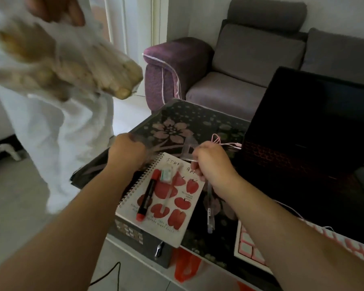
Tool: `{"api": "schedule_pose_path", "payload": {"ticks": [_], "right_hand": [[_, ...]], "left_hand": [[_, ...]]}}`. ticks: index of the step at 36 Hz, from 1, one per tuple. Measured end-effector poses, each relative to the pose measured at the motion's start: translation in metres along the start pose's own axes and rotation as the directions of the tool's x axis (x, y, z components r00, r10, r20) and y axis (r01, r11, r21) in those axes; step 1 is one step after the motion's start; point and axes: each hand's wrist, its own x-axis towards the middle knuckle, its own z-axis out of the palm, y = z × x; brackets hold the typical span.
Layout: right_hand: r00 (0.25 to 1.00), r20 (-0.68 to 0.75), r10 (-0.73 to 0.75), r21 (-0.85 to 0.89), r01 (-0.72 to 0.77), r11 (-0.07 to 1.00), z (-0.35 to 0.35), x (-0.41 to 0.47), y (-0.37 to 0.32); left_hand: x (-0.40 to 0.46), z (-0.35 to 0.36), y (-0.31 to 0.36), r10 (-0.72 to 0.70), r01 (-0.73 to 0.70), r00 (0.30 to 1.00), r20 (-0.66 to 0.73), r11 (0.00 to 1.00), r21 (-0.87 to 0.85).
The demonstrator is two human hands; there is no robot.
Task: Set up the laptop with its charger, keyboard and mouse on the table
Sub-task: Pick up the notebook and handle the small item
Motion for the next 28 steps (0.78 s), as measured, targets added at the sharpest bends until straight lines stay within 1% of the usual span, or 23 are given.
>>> {"api": "schedule_pose_path", "payload": {"ticks": [1, 3, 5, 6, 9, 12, 15, 17, 18, 19, 21, 22, 23, 25, 28], "right_hand": [[1.000, -0.005, -0.002, -0.031, 0.002, 1.000, 0.003, 0.010, -0.001], [0.999, 0.001, -0.043, -0.148, 0.043, 0.988, 0.009, 0.028, -0.005], [0.997, 0.034, -0.076, -0.268, 0.083, 0.960, 0.014, 0.045, -0.010], [0.996, 0.045, -0.075, -0.294, 0.085, 0.952, 0.019, 0.054, -0.012], [0.996, 0.046, -0.080, -0.343, 0.091, 0.935, 0.029, 0.080, -0.016], [0.990, 0.067, -0.127, -0.369, 0.143, 0.919, 0.042, 0.103, -0.018], [0.976, 0.101, -0.190, -0.395, 0.215, 0.893, 0.052, 0.117, -0.018], [0.967, 0.108, -0.233, -0.437, 0.256, 0.862, 0.058, 0.123, -0.013], [0.959, 0.108, -0.263, -0.490, 0.281, 0.825, 0.062, 0.124, -0.010], [0.944, 0.101, -0.314, -0.586, 0.312, 0.748, 0.064, 0.124, -0.007], [0.888, 0.084, -0.452, -0.787, 0.337, 0.516, 0.067, 0.120, -0.005], [0.860, 0.081, -0.503, -0.825, 0.341, 0.450, 0.068, 0.118, -0.005], [0.850, 0.082, -0.521, -0.833, 0.345, 0.432, 0.068, 0.114, -0.007], [0.862, 0.072, -0.501, -0.815, 0.340, 0.469, 0.063, 0.105, -0.012], [0.920, 0.037, -0.389, -0.752, 0.282, 0.596, 0.043, 0.082, -0.022]], "left_hand": [[0.006, -0.001, -0.003, -0.012, 0.012, 1.000, -0.013, 1.000, 0.009], [0.017, -0.003, -0.008, -0.013, 0.014, 1.000, -0.027, 0.999, 0.040], [0.021, -0.002, -0.013, -0.014, 0.014, 1.000, -0.007, 0.997, 0.081], [0.025, -0.002, -0.016, -0.006, 0.005, 1.000, 0.011, 0.993, 0.121], [0.032, -0.002, -0.026, 0.045, -0.063, 0.995, 0.085, 0.972, 0.227], [0.040, -0.002, -0.033, 0.083, -0.119, 0.988, 0.130, 0.947, 0.297], [0.043, 0.000, -0.037, 0.136, -0.175, 0.982, 0.128, 0.908, 0.381], [0.048, 0.002, -0.043, 0.188, -0.200, 0.980, 0.069, 0.882, 0.427], [0.050, 0.002, -0.046, 0.213, -0.203, 0.977, 0.029, 0.871, 0.447], [0.052, 0.003, -0.049, 0.232, -0.199, 0.973, -0.012, 0.859, 0.471], [0.050, 0.003, -0.048, 0.248, -0.190, 0.967, -0.047, 0.837, 0.513], [0.048, 0.004, -0.047, 0.249, -0.194, 0.968, -0.042, 0.838, 0.510], [0.045, 0.004, -0.045, 0.248, -0.202, 0.968, -0.028, 0.845, 0.496], [0.041, 0.006, -0.042, 0.244, -0.207, 0.970, -0.011, 0.845, 0.493], [0.039, 0.009, -0.036, 0.234, -0.220, 0.972, 0.028, 0.860, 0.460]]}}
